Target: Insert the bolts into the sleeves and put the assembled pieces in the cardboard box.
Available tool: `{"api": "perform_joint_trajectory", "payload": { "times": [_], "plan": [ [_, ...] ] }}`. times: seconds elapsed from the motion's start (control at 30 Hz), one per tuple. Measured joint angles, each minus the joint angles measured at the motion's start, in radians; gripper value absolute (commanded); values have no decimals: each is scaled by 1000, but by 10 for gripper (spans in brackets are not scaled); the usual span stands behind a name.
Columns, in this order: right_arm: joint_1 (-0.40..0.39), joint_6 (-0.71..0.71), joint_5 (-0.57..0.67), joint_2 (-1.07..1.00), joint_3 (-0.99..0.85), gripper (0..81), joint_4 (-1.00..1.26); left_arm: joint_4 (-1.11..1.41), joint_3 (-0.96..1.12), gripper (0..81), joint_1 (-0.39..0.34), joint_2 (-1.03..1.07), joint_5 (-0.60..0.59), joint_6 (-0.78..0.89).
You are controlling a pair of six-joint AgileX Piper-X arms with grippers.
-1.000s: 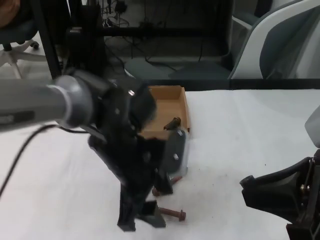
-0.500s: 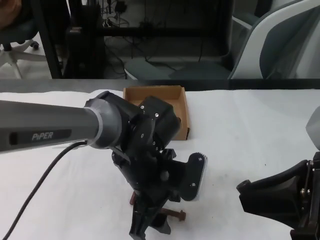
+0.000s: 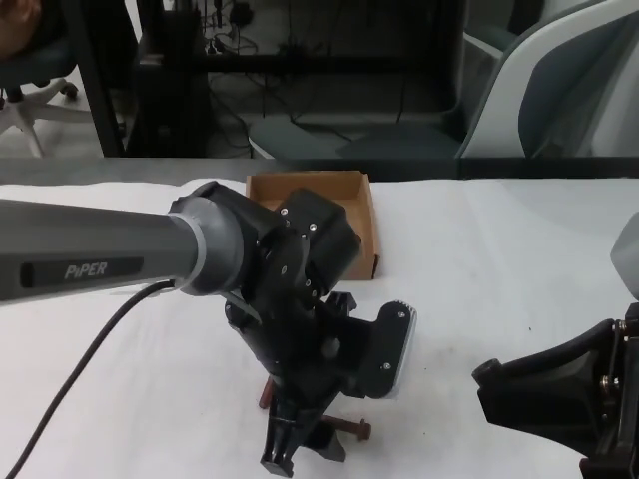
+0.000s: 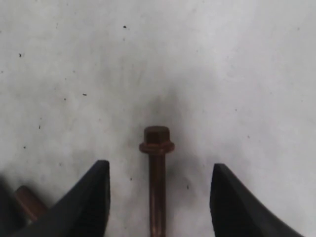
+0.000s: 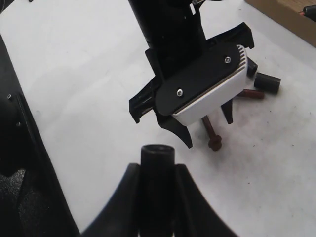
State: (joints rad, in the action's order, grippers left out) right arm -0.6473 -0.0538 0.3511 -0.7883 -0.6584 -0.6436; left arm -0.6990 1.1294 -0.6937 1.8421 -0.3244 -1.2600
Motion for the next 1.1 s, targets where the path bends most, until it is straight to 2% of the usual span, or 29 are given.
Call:
{"api": "perform_joint_trajectory", "payload": {
  "times": [0.47, 0.53, 0.6, 0.63, 0.7, 0.73, 1.0, 1.1],
  "plan": [
    [0, 15, 0, 0, 0, 4, 0, -2, 10, 598, 5, 51, -39, -20],
    [0, 15, 0, 0, 0, 4, 0, -7, 14, 539, 5, 55, -36, -20],
    [0, 15, 0, 0, 2, 4, 0, -14, 14, 417, 5, 55, -36, -27],
    [0, 15, 0, 0, 1, 4, 0, -22, 14, 284, 5, 55, -36, -30],
    [0, 23, 0, 0, 1, 4, 0, -37, 14, 91, 5, 55, -32, -35],
    [0, 26, 0, 0, 1, 4, 0, -40, 14, 22, 5, 55, -29, -38],
    [0, 28, 2, 0, 1, 4, 0, -34, 14, 17, -4, 55, 22, 30],
    [0, 28, 2, 0, 1, 4, 0, -36, 15, 17, -17, 40, 102, 87]
  ]
}}
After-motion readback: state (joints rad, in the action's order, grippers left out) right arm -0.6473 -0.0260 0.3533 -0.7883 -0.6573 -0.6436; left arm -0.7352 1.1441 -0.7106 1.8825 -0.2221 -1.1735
